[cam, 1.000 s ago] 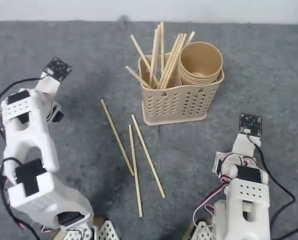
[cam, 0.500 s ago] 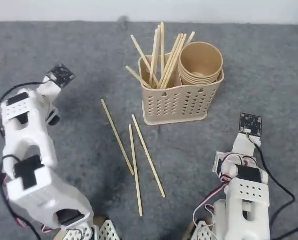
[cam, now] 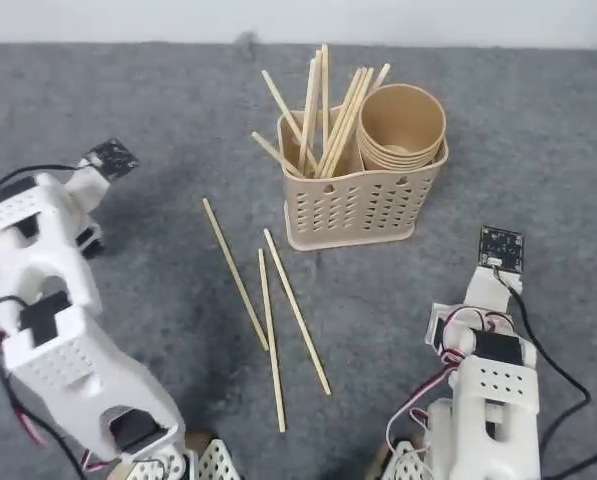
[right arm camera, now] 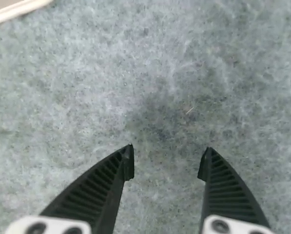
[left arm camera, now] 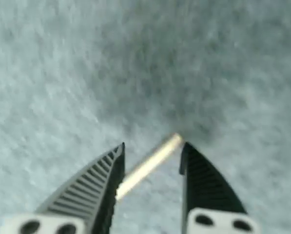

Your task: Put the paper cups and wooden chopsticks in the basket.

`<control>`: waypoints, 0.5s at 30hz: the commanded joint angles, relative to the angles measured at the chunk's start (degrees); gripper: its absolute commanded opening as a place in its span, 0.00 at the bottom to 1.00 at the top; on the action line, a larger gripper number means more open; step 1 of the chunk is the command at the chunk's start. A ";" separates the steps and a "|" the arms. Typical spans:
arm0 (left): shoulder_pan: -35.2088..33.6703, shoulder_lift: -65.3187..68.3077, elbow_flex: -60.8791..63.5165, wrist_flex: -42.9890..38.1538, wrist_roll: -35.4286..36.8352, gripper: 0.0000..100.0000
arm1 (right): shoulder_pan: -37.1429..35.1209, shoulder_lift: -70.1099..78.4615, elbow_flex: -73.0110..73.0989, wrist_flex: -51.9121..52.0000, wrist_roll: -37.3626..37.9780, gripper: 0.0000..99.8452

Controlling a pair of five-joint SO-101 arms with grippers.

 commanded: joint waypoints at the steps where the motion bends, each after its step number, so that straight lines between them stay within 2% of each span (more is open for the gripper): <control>1: -0.44 -0.97 -5.14 8.09 -3.60 0.17 | -0.48 -1.10 -0.18 -1.01 0.88 0.23; 5: -0.97 -0.44 -9.80 13.98 -5.63 0.17 | -0.48 -1.10 -0.18 -1.01 0.88 0.23; 15: 0.00 3.69 -11.65 10.64 -5.63 0.17 | -0.48 -1.10 -0.18 -1.01 0.88 0.23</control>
